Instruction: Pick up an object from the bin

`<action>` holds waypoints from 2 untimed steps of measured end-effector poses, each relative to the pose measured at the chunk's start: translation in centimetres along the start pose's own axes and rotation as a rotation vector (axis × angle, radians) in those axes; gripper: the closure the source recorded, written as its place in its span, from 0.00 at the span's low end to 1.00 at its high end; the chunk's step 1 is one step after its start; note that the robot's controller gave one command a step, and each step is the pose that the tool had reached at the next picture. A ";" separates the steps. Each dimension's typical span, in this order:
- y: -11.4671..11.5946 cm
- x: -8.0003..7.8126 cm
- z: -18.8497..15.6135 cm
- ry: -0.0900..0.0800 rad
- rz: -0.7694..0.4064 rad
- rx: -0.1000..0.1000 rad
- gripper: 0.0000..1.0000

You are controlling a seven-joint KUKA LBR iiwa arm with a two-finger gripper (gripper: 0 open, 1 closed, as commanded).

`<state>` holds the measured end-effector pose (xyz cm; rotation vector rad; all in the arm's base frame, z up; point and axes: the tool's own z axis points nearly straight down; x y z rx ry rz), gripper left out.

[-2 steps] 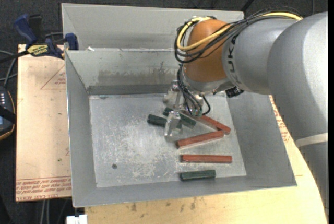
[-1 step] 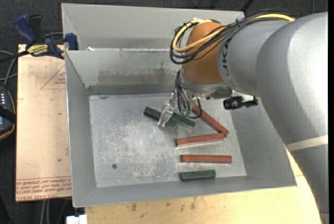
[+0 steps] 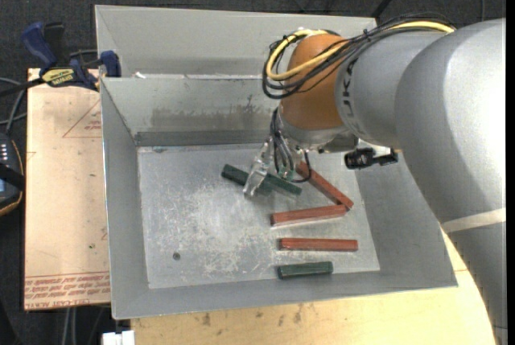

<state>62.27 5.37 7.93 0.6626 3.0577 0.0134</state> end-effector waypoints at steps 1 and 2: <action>0.0 0.0 -0.1 0.001 -0.001 0.001 1.00; 0.1 0.0 -0.2 0.002 -0.003 0.003 1.00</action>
Offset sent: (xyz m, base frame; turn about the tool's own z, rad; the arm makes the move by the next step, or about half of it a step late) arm -0.0001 -0.0001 0.0082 -0.0001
